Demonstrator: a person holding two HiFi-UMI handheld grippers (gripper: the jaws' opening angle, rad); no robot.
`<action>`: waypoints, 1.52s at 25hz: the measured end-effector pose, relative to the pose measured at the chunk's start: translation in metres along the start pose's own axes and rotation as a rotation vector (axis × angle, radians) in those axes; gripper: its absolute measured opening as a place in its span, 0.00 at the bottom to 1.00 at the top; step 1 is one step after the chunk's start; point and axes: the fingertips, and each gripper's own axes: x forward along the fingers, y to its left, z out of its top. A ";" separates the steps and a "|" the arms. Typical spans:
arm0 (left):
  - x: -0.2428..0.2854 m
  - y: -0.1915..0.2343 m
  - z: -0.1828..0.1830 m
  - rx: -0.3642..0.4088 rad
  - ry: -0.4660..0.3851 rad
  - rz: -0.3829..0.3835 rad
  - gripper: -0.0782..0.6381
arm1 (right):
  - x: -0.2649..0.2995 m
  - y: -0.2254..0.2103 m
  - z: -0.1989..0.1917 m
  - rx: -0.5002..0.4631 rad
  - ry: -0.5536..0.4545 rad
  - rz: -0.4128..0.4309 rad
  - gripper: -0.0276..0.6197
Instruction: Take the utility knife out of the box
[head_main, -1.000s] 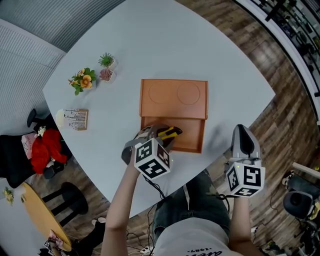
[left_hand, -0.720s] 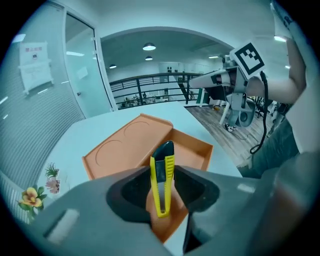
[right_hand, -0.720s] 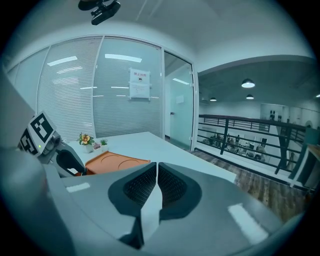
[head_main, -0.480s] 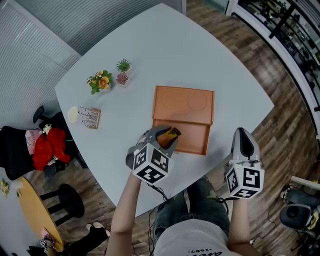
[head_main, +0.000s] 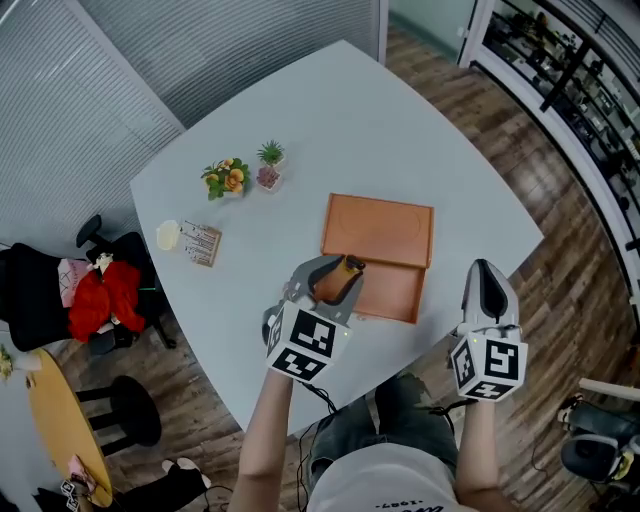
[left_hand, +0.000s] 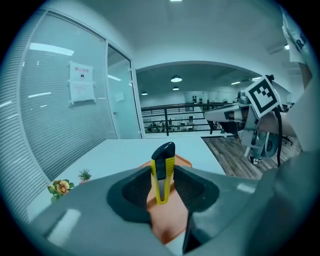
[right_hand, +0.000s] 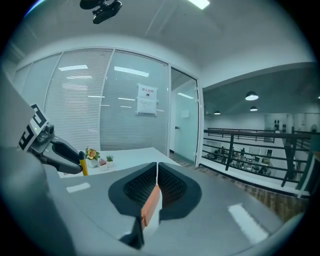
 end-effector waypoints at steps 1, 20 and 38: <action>-0.004 0.003 0.005 -0.015 -0.021 0.014 0.31 | 0.000 0.002 0.004 -0.003 -0.009 0.002 0.10; -0.088 0.057 0.074 -0.167 -0.317 0.281 0.31 | -0.008 0.027 0.065 -0.039 -0.149 0.032 0.10; -0.145 0.077 0.098 -0.236 -0.483 0.471 0.31 | -0.004 0.036 0.117 -0.051 -0.259 0.048 0.10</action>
